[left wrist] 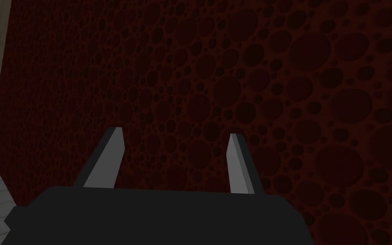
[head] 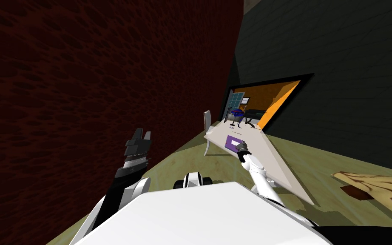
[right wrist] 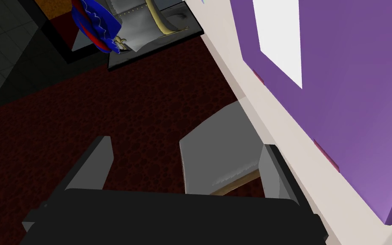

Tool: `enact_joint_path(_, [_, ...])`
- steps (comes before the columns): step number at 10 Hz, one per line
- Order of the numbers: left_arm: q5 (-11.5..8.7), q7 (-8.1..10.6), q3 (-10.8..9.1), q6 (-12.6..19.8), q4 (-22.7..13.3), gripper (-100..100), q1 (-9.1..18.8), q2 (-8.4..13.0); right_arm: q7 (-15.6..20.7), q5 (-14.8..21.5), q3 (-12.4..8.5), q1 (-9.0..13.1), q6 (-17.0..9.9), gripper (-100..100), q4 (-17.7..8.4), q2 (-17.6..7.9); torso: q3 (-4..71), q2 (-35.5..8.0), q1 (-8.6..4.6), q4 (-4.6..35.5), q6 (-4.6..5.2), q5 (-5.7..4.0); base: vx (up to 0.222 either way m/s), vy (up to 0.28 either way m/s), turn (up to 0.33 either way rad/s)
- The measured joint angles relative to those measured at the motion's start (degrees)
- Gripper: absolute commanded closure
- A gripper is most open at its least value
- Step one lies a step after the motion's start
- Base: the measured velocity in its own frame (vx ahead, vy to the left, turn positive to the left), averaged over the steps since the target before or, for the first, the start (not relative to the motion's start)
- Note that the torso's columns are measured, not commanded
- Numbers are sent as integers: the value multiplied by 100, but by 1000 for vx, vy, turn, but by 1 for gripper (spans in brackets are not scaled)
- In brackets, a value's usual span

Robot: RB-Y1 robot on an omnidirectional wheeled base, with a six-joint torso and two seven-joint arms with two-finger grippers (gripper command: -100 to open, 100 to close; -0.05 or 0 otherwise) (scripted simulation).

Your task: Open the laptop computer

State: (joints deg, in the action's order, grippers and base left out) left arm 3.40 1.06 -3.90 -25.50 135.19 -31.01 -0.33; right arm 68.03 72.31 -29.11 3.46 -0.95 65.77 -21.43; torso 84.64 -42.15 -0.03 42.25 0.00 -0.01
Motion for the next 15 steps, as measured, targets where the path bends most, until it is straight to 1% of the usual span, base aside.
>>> enact_joint_path(1, [0, 0, 0, 0, 0, 0, 0, 0, -127, 9, 18, 11, -10, -100, -17, -8, 6, 7, 0, -3, -2, 0, -69, 8, 344])
enact_joint_path(2, [0, 0, 1, 0, 0, 0, 2, 0, -241, 85, 78, 55, -93, -100, -174, -87, -8, -17, 6, 3, -10, 1, -103, 19, 219])
enact_joint_path(3, [0, 0, 0, 0, 0, 0, 1, 0, -417, -8, 340, 10, -300, -100, -296, -298, -19, -33, 6, 9, 5, 3, -66, 24, -35])
enact_joint_path(4, [0, 0, 0, 0, 0, 0, 0, 0, -588, -149, 681, -24, -558, -100, -336, -532, -13, -22, 4, 7, 6, 3, -27, 15, -42])
enact_joint_path(5, [0, 0, 0, 0, 0, 0, 0, 0, -751, -74, 687, -4, -614, -100, -376, -570, -2, -4, 1, 1, 1, 1, 0, 0, 0])
enact_joint_path(6, [0, 0, 0, 0, 0, 0, 0, 0, -884, 3, 635, 31, -575, -100, -421, -566, 4, 5, -1, -2, -2, 0, -101, 22, 338])
enact_joint_path(7, [0, 0, 1, 0, 0, 0, 2, 0, -1060, 132, 724, 92, -667, -100, -612, -681, -12, -25, 7, 5, -10, 1, -109, 22, 214])
enact_joint_path(8, [0, 0, 0, 0, 0, 0, 1, 0, -1265, 158, 850, 79, -795, -100, -768, -845, -19, -31, 4, 9, 6, 3, -46, 17, -40])
enact_joint_path(9, [0, 0, 0, 0, 0, 0, 0, 0, -1251, -295, 1165, 17, -1028, -100, -747, -1098, -8, -12, 0, 4, 6, 2, -9, 9, -45])
enact_joint_path(10, [0, 0, 0, 0, 0, 0, 0, 0, -1358, -198, 1229, 39, -1119, -100, -795, -1138, 3, 5, -1, -2, -1, -1, 6, 3, 6])
enact_joint_path(11, [0, 0, 0, 0, 0, 0, -1, 0, -1530, -41, 1217, 56, -1110, -100, -829, -1128, 5, 7, -1, -3, -2, 0, 10, -1, 11])
enact_joint_path(12, [0, 0, 0, 0, 0, 0, -1, 0, -1647, 9, 1215, 60, -1099, -100, -837, -1125, 1, -1, 0, 0, -1, 0, -84, 26, 376])
enact_joint_path(13, [0, 0, 1, 0, 0, 0, 2, 0, -1837, 97, 1349, 59, -1216, -100, -987, -1267, -18, -34, 12, 8, -9, 3, -114, 34, 194])
enact_joint_path(14, [0, 0, 0, 0, 0, 0, 1, 0, -2099, 188, 1502, 93, -1354, -100, -1197, -1447, -26, -43, 10, 12, 7, 5, -60, 24, -55])
enact_joint_path(15, [0, 0, 0, 0, 0, 0, 0, 0, -2296, 141, 1680, 109, -1518, -100, -1261, -1578, -13, -21, 1, 7, 6, 2, -17, 11, -45])
